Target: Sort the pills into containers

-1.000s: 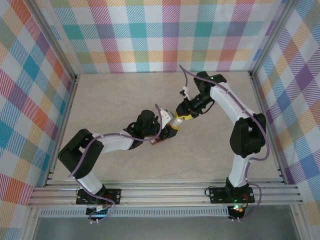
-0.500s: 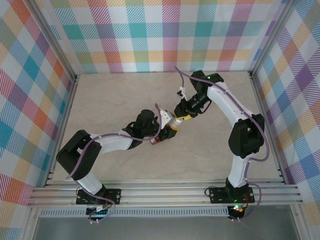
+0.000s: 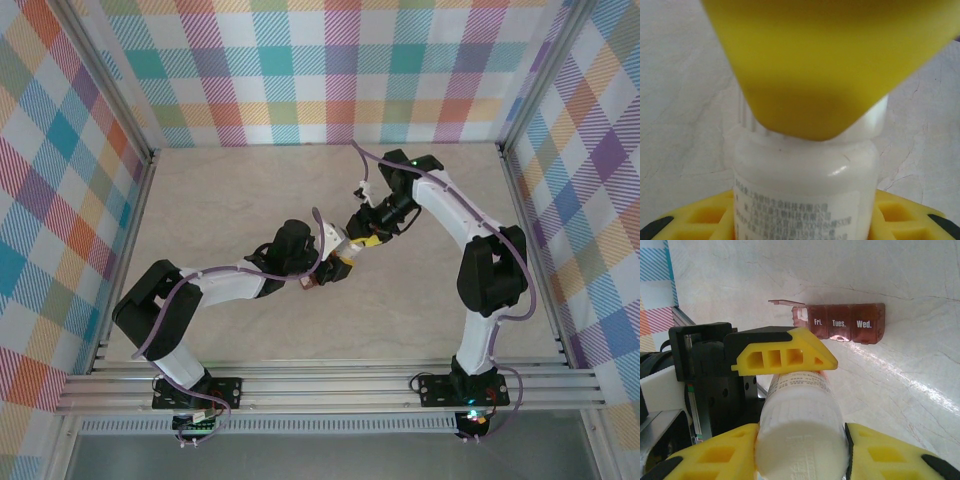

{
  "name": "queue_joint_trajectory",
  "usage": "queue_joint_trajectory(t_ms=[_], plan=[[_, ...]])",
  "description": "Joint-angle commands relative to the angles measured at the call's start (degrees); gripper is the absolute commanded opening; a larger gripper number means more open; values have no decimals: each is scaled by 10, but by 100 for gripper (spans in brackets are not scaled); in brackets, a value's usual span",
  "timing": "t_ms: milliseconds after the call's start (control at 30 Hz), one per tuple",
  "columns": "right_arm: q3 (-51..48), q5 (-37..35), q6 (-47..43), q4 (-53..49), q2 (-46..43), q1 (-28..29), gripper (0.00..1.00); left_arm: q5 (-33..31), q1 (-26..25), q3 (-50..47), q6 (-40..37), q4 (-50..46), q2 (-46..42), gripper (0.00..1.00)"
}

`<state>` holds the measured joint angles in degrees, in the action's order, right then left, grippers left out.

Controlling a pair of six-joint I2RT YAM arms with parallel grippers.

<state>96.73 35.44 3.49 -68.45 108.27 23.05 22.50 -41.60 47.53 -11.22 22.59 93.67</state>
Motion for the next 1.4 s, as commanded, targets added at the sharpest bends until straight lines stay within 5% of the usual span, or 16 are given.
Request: queue_joint_trajectory(t_ms=[0, 767, 1367], plan=[[-8, 44, 13, -5, 8, 23, 42, 12, -9, 42, -2, 101, -24, 0], [42, 12, 111, 61, -18, 3, 70, -7, -9, 37, 10, 109, -4, 0], [-10, 8, 215, 188, -77, -89, 75, -6, -9, 34, 23, 112, -5, 0]])
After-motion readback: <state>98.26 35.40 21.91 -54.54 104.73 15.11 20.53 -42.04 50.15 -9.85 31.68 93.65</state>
